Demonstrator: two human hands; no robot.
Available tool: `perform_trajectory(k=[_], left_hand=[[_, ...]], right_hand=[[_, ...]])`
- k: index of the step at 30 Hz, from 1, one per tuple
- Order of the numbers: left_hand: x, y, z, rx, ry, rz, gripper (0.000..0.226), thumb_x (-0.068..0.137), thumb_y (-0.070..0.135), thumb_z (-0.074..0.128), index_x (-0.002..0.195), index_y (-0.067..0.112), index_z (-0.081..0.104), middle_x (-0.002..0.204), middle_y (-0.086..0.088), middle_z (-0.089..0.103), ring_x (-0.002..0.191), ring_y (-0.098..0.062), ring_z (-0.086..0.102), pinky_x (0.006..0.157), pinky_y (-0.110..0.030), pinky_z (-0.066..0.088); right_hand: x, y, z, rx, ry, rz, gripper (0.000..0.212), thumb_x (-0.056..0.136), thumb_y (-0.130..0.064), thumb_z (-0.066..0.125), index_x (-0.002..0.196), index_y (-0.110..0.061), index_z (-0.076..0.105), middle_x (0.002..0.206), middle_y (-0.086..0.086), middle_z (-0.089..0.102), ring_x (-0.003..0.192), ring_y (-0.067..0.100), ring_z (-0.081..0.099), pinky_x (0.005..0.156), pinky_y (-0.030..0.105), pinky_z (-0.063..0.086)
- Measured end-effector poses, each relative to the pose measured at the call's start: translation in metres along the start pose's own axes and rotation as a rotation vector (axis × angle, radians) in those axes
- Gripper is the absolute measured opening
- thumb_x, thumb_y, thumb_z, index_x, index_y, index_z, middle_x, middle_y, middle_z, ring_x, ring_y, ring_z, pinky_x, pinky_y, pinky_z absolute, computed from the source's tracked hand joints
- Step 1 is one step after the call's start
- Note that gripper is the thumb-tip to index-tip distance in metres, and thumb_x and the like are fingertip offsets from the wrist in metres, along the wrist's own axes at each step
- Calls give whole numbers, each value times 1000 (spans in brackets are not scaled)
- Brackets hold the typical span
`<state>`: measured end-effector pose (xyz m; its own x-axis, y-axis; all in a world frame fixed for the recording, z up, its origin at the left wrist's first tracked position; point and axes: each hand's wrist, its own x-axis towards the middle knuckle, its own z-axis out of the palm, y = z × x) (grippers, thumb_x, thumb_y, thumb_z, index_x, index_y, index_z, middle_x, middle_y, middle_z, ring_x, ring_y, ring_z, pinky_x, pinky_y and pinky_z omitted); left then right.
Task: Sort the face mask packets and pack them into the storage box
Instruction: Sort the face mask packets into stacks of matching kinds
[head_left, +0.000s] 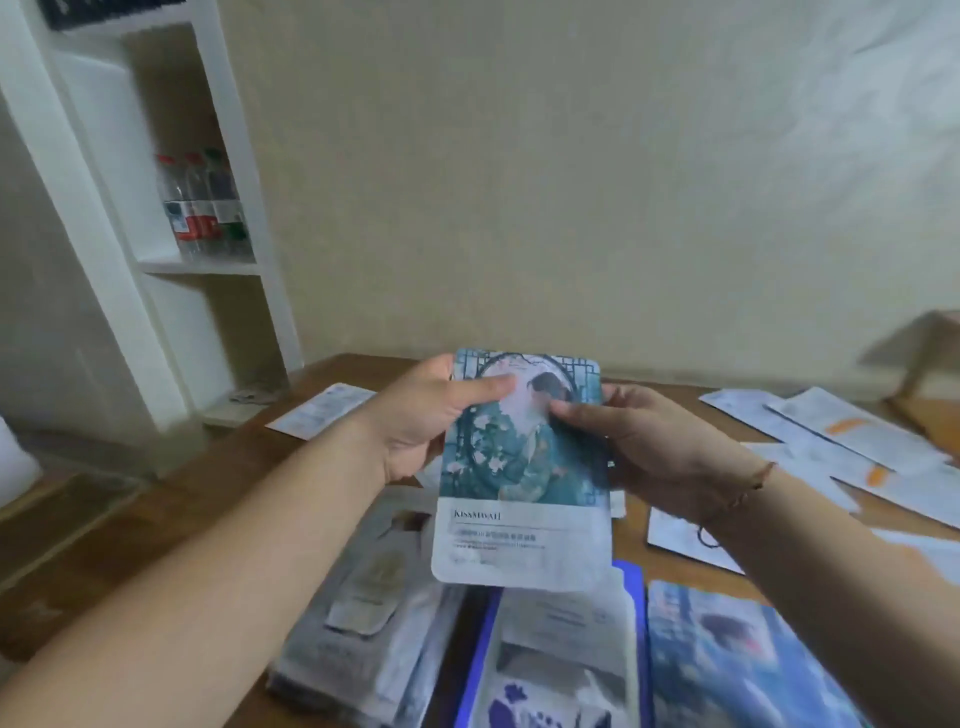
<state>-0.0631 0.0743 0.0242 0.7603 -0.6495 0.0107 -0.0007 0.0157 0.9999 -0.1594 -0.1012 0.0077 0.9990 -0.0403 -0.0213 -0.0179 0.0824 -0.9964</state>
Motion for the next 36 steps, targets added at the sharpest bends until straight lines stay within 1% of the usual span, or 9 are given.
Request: perform_trajectory(k=[3, 6, 11, 16, 20, 24, 28, 34, 36], left_hand=[[16, -7, 55, -50, -75, 8, 47, 80, 12, 68, 122, -6, 59, 113, -26, 68, 94, -32, 69, 85, -49, 58], [29, -22, 110, -68, -150, -16, 46, 75, 13, 69, 118, -2, 62, 106, -21, 70, 89, -29, 68, 83, -44, 58], [36, -50, 195, 284, -338, 26, 12, 88, 4, 68, 90, 16, 68, 64, 4, 67, 54, -5, 57, 48, -18, 47], [36, -76, 255, 720, -533, 218, 12, 84, 8, 76, 91, 18, 73, 73, 1, 74, 68, -7, 67, 72, -26, 54], [35, -93, 272, 858, -559, 247, 11, 83, 14, 78, 88, 23, 75, 78, 2, 72, 77, -11, 68, 76, -25, 53], [34, -107, 276, 934, -555, 260, 10, 86, 16, 76, 92, 23, 75, 84, 5, 71, 82, -8, 66, 71, -15, 47], [35, -111, 274, 967, -541, 272, 11, 86, 17, 75, 96, 21, 76, 88, 5, 71, 83, -5, 64, 67, -10, 44], [35, -114, 268, 1040, -522, 392, 13, 86, 23, 75, 99, 21, 76, 91, 5, 69, 78, -1, 57, 69, -13, 43], [34, -116, 266, 1084, -519, 476, 13, 87, 25, 74, 100, 21, 75, 96, 6, 65, 83, -7, 56, 79, -24, 48]], right_hand=[[-58, 14, -35, -18, 165, -41, 45, 74, -31, 71, 111, -7, 68, 108, 15, 73, 94, 27, 70, 83, 44, 56], [-129, 36, -69, -8, 352, -78, 38, 75, -13, 71, 113, -6, 67, 101, 19, 73, 85, 31, 70, 71, 44, 59], [-233, 62, -100, -93, 665, -51, 64, 73, -3, 76, 128, -29, 55, 93, 14, 76, 82, 34, 73, 71, 46, 61], [-286, 85, -114, -347, 828, 64, 52, 65, -20, 83, 113, -33, 68, 88, -1, 77, 77, 18, 75, 70, 41, 61], [-296, 100, -118, -344, 846, 151, 42, 73, -11, 81, 111, -24, 70, 86, -7, 77, 56, 13, 70, 46, 29, 54], [-294, 109, -124, -444, 826, 184, 48, 71, -20, 84, 117, -22, 69, 93, -13, 76, 82, 3, 72, 76, 33, 60], [-291, 111, -124, -731, 800, 179, 46, 69, -35, 85, 112, -26, 73, 81, -22, 72, 74, -13, 64, 67, 8, 49], [-297, 101, -118, -1229, 699, 296, 42, 72, -75, 55, 104, -50, 65, 59, -24, 55, 54, 3, 48, 53, 20, 42], [-301, 101, -123, -1453, 715, 161, 50, 75, -82, 41, 101, -50, 68, 60, -21, 49, 60, -2, 45, 48, 22, 44]])
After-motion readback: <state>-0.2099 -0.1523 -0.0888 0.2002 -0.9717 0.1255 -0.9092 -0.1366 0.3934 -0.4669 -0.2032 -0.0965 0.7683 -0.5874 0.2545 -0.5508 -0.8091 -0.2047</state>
